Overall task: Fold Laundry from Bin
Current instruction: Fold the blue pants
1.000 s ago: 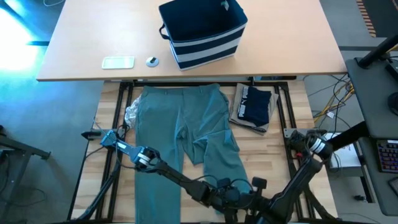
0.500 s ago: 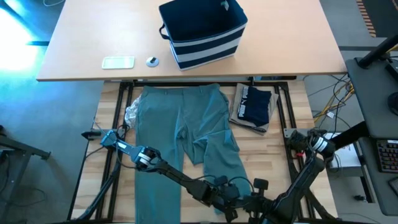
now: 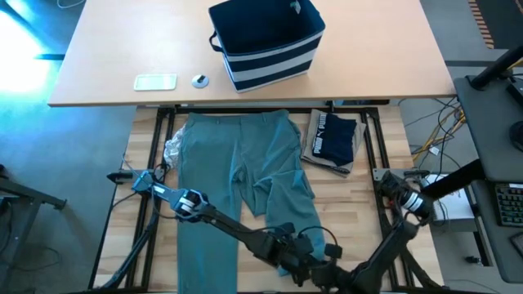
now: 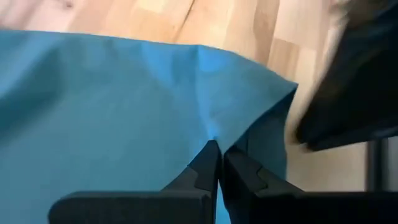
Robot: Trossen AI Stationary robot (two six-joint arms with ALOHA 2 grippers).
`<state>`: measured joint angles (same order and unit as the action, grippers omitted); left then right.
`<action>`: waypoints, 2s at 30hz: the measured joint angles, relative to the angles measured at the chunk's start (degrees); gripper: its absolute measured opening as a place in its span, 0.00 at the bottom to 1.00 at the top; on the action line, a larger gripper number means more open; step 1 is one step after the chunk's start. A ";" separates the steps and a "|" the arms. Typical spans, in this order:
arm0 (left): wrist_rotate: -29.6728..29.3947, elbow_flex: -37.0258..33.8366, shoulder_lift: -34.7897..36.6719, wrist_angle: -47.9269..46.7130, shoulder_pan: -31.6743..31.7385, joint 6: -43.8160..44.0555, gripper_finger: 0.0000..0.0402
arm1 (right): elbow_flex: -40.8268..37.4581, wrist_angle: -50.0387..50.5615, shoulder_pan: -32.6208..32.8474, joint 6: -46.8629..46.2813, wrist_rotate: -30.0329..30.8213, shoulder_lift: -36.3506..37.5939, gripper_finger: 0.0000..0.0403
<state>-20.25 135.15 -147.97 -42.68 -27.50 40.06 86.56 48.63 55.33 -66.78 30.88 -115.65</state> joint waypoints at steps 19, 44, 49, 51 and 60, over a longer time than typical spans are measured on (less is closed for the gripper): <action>2.97 -0.28 4.52 6.03 -7.54 11.45 0.00 | -0.09 -0.82 5.00 6.61 -22.43 0.43 0.02; 2.80 -0.28 6.40 0.02 -11.99 23.72 0.00 | -0.44 2.15 14.50 6.70 -12.06 2.92 0.33; 2.73 -0.28 6.51 -1.52 -13.91 24.65 0.00 | -0.37 3.04 15.30 8.34 -11.33 2.65 0.44; 2.44 -0.28 6.51 -1.60 -14.44 24.98 0.00 | -0.38 4.82 15.32 7.96 -11.43 2.08 0.45; 1.22 -0.28 6.53 -3.43 -15.39 26.98 0.00 | 1.92 5.10 15.93 7.48 -12.70 1.72 0.45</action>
<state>-19.03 134.87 -141.45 -46.10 -42.89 67.05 88.49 53.74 71.26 -59.30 18.18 -113.93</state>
